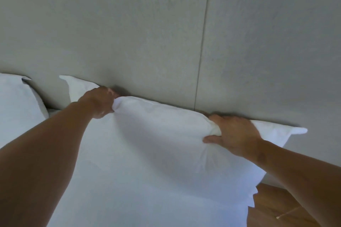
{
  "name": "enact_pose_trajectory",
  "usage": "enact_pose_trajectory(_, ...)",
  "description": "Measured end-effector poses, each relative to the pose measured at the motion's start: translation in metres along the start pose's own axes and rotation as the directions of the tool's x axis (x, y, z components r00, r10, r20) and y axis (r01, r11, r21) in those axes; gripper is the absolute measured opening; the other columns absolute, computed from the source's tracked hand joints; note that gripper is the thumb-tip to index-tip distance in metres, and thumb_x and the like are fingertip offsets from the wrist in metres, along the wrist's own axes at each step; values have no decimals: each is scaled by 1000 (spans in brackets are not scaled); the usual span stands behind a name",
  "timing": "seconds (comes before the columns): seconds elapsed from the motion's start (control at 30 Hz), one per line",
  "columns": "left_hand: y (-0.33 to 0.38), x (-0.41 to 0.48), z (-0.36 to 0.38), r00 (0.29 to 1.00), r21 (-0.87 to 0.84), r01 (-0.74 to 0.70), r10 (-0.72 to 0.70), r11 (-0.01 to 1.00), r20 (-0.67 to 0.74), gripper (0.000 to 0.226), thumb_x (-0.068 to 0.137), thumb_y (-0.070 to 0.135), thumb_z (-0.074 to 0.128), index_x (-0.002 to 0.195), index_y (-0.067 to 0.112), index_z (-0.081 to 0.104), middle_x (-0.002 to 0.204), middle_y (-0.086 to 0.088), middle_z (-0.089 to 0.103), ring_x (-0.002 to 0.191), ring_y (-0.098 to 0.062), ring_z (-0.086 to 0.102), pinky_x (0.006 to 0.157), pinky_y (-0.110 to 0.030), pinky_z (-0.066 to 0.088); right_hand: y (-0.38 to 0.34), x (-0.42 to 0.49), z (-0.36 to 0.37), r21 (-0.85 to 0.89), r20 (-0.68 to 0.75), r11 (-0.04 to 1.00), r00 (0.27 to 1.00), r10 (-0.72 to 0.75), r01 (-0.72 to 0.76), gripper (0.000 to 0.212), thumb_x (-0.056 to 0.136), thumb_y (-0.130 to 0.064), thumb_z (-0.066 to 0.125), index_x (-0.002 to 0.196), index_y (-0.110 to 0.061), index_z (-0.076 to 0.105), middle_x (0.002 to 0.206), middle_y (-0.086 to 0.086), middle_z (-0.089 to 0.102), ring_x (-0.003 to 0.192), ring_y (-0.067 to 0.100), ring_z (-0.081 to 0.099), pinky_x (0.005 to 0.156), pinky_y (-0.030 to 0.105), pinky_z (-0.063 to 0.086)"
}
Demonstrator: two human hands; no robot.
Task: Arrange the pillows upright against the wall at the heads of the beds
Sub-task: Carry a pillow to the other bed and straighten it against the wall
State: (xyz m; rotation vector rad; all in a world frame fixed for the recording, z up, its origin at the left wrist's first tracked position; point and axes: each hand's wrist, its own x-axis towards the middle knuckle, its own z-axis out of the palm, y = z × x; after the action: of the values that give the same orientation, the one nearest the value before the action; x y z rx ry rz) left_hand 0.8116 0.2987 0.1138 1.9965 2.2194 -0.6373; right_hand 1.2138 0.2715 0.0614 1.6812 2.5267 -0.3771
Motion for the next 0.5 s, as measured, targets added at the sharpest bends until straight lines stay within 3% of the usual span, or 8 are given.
enact_pose_trajectory(0.1,0,7,1,999,-54,40,-40,998,8,12,85,28,80,91,26,70,82,1,62,95,-30,63,78,-37,52,1,3,2,-35,3,999,1000,11,-11,71,77,-84,54,129,-36,51,120,-5,70,112,26,66,87,37,49)
enact_pose_trajectory(0.17,-1,10,12,998,-55,47,-45,997,36,38,84,32,81,119,30,69,106,1,69,110,-28,63,90,-41,55,-4,3,5,-61,3,998,1000,14,-14,73,79,-82,55,134,-34,49,125,-5,67,117,25,62,91,36,45)
enact_pose_trajectory(0.23,-1,15,27,998,-19,42,-41,999,57,67,84,38,79,144,38,51,140,4,60,132,-26,54,100,-45,51,-8,4,11,-68,-12,998,1000,9,-10,74,81,-81,55,137,-33,48,128,-4,65,119,24,61,93,35,44)
enact_pose_trajectory(0.5,16,19,71,996,73,92,-93,993,7,73,93,43,67,156,34,31,161,5,38,150,-21,33,119,-56,28,-14,12,26,-79,-5,997,1000,4,-5,75,82,-81,53,138,-31,49,126,-3,65,117,23,61,95,38,44)
